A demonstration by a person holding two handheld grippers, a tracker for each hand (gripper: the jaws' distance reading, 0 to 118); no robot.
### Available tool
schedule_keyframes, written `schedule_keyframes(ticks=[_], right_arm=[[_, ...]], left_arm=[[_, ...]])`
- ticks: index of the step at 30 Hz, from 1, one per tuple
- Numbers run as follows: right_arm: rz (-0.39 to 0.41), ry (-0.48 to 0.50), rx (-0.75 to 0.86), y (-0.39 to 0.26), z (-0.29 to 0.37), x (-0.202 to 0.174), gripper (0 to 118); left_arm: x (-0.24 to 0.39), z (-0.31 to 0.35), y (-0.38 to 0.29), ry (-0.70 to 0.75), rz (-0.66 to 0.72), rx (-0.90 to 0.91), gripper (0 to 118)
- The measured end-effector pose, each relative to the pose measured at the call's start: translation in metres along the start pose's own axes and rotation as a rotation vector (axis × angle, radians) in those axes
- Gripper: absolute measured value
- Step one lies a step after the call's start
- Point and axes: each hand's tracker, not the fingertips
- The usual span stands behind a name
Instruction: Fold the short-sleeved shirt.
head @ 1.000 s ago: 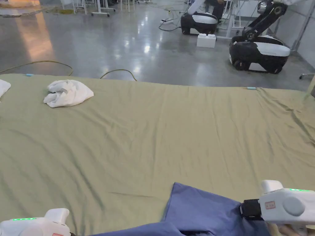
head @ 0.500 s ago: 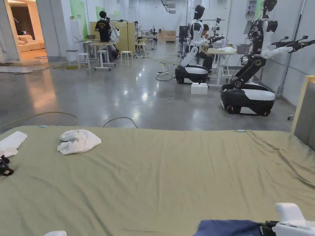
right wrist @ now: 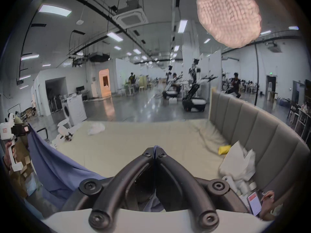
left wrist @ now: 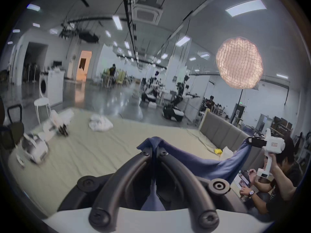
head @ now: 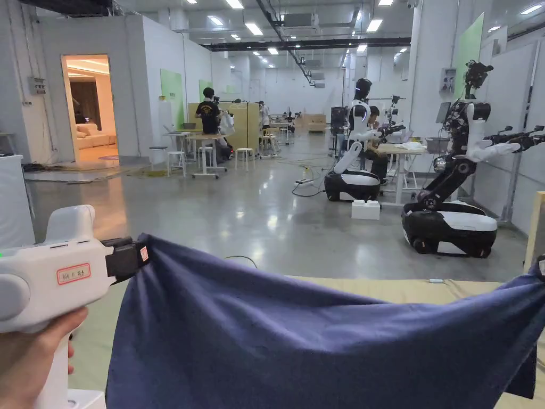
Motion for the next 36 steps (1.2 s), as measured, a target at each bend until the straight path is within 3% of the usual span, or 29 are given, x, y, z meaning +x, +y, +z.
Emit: schedule_keyframes(ticks=[14,22,27,31,36], right_arm=[[0.055,-0.107,0.081,0.113,-0.098,-0.027,0],[-0.008,-0.143,0.109,0.137,-0.151,-0.013,0],[0.019,-0.173,0.093,0.143,-0.176,-0.017,0],[-0.02,-0.168,0.11,0.152,-0.196,-0.013,0],[0.035,-0.179,0.072,0.128,-0.214,-0.01,0]], left_arm=[[0.006,-0.128,0.091,0.125,-0.029,0.063,5],[0.005,-0.198,0.104,0.16,-0.037,0.05,4],[0.007,-0.233,0.107,0.216,-0.044,0.047,4],[0.011,-0.249,0.106,0.219,-0.057,0.069,4],[0.006,-0.272,0.086,0.215,-0.068,0.031,4]])
